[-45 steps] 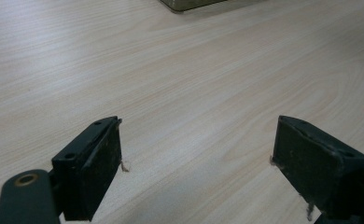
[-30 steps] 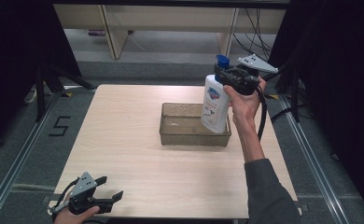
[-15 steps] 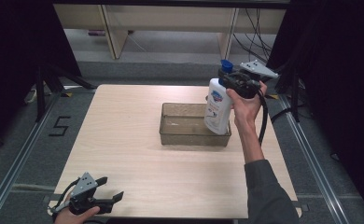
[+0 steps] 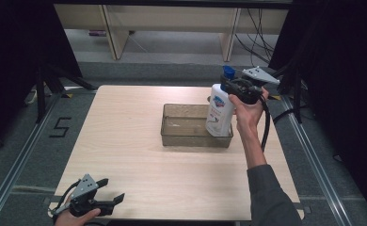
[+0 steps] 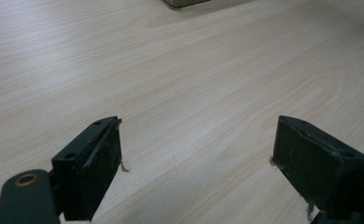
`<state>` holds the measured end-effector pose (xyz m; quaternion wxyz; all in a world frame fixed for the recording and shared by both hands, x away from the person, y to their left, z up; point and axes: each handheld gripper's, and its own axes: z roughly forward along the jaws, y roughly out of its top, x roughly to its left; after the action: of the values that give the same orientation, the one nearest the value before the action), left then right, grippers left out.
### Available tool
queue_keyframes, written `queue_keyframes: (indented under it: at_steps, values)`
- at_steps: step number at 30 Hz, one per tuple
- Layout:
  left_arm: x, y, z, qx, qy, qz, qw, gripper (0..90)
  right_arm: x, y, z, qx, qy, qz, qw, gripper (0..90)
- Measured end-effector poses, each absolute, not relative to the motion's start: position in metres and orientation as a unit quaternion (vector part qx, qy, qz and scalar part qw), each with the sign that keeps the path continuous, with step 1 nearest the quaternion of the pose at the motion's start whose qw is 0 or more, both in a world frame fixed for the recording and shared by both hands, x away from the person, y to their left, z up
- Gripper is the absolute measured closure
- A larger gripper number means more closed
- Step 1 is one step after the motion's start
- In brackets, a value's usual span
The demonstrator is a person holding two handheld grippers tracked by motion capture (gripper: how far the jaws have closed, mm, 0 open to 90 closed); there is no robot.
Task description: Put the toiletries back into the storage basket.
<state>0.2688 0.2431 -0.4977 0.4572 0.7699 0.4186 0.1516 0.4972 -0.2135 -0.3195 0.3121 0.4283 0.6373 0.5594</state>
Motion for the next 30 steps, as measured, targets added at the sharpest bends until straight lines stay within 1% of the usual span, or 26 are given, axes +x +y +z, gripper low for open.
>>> queue_keyframes:
  at_steps: [10, 18, 19, 24, 25, 29, 30]
  values:
    - [0.269, 0.243, -0.498, 0.770, 0.417, 0.153, 0.458, 14.9, 0.495, -0.216, -0.330, 0.436, 0.637, 0.558, 0.305, 66.1]
    - [0.268, 0.243, -0.497, 0.771, 0.417, 0.154, 0.457, 14.9, 0.494, -0.219, -0.337, 0.432, 0.639, 0.557, 0.309, 66.1]
    - [0.268, 0.243, -0.498, 0.771, 0.416, 0.154, 0.457, 14.9, 0.494, -0.219, -0.338, 0.432, 0.640, 0.558, 0.303, 66.0]
    - [0.268, 0.243, -0.498, 0.770, 0.417, 0.153, 0.458, 14.9, 0.493, -0.221, -0.345, 0.436, 0.640, 0.553, 0.306, 66.0]
    - [0.268, 0.243, -0.498, 0.771, 0.417, 0.152, 0.457, 14.9, 0.493, -0.222, -0.346, 0.438, 0.644, 0.551, 0.300, 65.9]
    - [0.268, 0.243, -0.497, 0.772, 0.416, 0.154, 0.455, 14.9, 0.492, -0.224, -0.348, 0.435, 0.638, 0.557, 0.307, 65.9]
    - [0.268, 0.243, -0.498, 0.772, 0.415, 0.154, 0.455, 14.9, 0.491, -0.224, -0.348, 0.435, 0.638, 0.559, 0.301, 65.8]
